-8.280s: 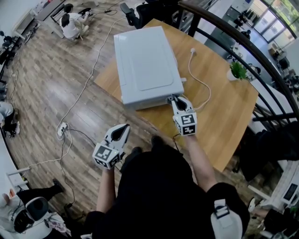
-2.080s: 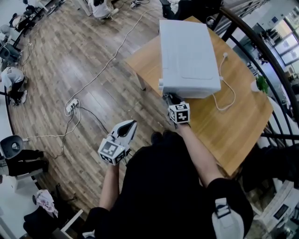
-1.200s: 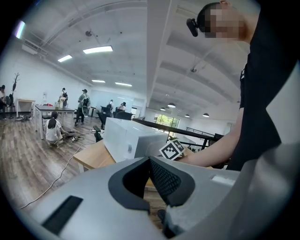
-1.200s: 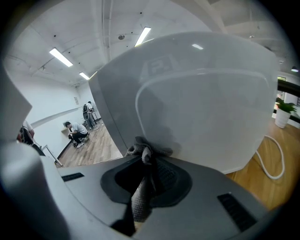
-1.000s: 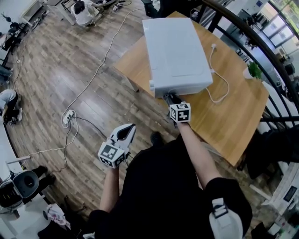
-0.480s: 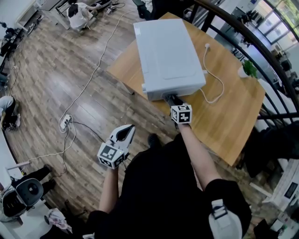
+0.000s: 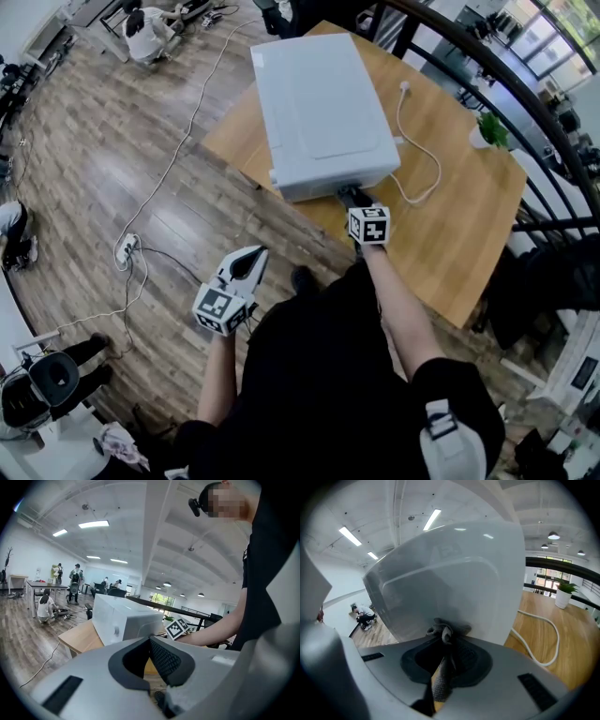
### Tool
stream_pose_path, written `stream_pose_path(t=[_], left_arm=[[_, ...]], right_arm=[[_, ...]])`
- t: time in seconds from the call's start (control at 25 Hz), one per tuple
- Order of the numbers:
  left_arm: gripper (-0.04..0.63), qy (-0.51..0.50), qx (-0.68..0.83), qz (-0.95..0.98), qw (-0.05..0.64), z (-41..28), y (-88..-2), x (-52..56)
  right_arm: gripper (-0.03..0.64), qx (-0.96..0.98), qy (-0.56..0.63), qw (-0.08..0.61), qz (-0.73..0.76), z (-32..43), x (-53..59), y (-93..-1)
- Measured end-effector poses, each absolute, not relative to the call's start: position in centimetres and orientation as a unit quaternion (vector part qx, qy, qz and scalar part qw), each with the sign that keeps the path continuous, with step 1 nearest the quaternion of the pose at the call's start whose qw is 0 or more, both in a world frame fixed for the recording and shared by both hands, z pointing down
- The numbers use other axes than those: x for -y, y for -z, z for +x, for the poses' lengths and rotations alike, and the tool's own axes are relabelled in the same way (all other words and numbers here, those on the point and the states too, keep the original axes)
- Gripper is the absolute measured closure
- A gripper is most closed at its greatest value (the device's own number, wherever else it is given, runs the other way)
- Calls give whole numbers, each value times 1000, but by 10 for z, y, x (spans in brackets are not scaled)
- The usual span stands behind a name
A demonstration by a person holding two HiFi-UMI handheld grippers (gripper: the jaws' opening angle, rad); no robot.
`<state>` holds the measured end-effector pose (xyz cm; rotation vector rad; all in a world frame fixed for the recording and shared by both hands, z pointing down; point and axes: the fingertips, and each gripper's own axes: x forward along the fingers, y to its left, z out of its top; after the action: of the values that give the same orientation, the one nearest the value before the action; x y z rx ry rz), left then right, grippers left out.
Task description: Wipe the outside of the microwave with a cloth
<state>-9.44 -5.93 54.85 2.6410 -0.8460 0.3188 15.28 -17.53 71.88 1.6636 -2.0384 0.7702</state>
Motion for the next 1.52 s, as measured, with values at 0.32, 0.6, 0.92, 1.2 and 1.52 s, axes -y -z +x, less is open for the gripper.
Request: stream_pose_path(t=[0.32, 0.6, 0.92, 1.2, 1.52], left_arm=[[595, -120, 281, 935, 180, -67, -549, 62], [595, -124, 281, 933, 190, -57, -548, 64], [595, -129, 278, 934, 182, -54, -552, 64], [595, -130, 281, 932, 189, -45, -547, 68], [595, -121, 290, 931, 187, -45, -549, 70]], right_arm=[[578, 707, -279, 201, 618, 193, 172, -721], [578, 701, -269, 199, 630, 217, 174, -716], [579, 695, -275, 198, 634, 234, 173, -717], [580, 689, -270, 202, 642, 251, 176, -715], [580, 691, -272, 215, 634, 254, 177, -726]])
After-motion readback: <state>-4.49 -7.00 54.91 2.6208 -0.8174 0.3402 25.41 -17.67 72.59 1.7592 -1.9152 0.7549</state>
